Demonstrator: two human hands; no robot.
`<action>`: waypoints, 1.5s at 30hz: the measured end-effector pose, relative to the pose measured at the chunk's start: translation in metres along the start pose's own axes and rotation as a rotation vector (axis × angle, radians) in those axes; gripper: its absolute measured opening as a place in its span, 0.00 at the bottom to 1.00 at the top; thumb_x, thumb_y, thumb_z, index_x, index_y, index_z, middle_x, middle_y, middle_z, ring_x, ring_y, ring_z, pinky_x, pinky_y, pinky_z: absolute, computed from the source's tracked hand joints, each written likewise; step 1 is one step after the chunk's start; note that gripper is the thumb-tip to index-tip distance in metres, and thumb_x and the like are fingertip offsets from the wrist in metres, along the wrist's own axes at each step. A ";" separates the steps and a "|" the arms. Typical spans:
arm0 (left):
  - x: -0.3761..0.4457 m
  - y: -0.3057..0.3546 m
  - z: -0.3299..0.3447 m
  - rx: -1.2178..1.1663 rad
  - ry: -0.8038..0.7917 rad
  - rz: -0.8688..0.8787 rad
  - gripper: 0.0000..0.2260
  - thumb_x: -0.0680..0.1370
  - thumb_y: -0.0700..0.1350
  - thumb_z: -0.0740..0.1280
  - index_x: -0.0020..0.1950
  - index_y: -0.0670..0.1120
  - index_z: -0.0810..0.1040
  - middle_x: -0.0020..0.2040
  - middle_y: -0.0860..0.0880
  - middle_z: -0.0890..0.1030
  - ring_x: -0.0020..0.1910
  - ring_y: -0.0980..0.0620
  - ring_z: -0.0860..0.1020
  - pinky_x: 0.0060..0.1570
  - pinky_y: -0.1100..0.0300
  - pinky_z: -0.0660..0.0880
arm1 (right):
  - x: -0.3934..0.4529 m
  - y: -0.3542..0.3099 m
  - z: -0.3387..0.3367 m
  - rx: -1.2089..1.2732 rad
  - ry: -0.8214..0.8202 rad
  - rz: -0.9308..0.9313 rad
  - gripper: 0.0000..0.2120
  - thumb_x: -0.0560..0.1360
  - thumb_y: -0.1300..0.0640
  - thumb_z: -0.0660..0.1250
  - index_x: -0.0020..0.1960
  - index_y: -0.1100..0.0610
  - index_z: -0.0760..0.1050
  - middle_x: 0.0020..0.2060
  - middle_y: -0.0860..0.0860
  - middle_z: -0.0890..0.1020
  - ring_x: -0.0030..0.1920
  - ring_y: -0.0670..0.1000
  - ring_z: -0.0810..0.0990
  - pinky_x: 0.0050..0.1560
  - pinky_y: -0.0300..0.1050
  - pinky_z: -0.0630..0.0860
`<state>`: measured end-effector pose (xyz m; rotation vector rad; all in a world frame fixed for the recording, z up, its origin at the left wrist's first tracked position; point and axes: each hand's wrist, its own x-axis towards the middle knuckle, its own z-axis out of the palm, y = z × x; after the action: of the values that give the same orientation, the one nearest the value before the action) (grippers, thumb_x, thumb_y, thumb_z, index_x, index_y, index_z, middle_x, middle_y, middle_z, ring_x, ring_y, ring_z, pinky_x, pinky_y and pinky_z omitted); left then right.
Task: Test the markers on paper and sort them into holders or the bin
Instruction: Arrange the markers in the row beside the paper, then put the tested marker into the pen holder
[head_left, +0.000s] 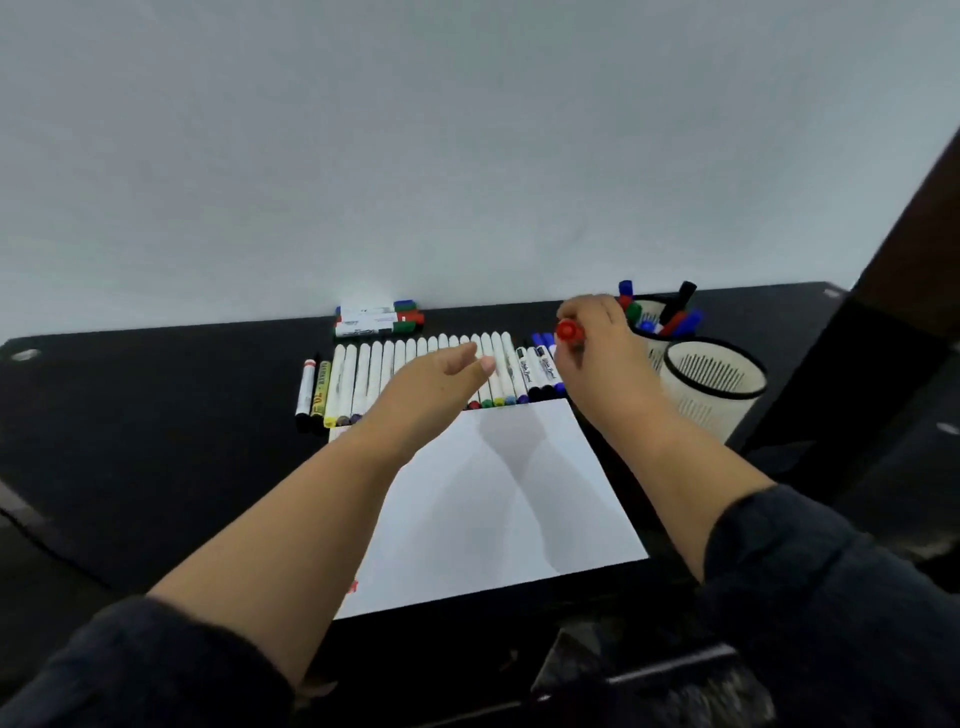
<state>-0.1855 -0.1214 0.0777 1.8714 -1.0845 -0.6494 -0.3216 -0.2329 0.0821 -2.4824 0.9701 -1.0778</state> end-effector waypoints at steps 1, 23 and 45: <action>0.012 -0.001 0.007 0.039 -0.018 -0.002 0.23 0.79 0.57 0.59 0.73 0.53 0.64 0.72 0.54 0.67 0.68 0.54 0.67 0.59 0.61 0.61 | 0.003 0.009 -0.004 0.054 0.017 0.050 0.10 0.77 0.63 0.62 0.58 0.60 0.72 0.56 0.53 0.73 0.49 0.53 0.76 0.50 0.47 0.75; 0.146 -0.077 0.072 0.847 -0.106 0.034 0.29 0.82 0.57 0.47 0.77 0.43 0.46 0.78 0.47 0.44 0.76 0.51 0.44 0.73 0.56 0.43 | 0.073 0.096 -0.023 -0.070 -0.137 0.435 0.05 0.78 0.54 0.60 0.52 0.55 0.68 0.44 0.51 0.75 0.42 0.50 0.75 0.41 0.44 0.68; 0.148 -0.079 0.071 0.863 -0.124 0.022 0.28 0.82 0.57 0.47 0.78 0.45 0.45 0.78 0.48 0.43 0.76 0.53 0.43 0.73 0.57 0.42 | 0.087 0.097 -0.016 -0.271 -0.184 0.365 0.12 0.79 0.53 0.61 0.58 0.59 0.75 0.53 0.55 0.78 0.50 0.54 0.78 0.49 0.49 0.77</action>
<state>-0.1334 -0.2595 -0.0286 2.5489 -1.6312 -0.2881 -0.3359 -0.3631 0.0948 -2.4114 1.5173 -0.6266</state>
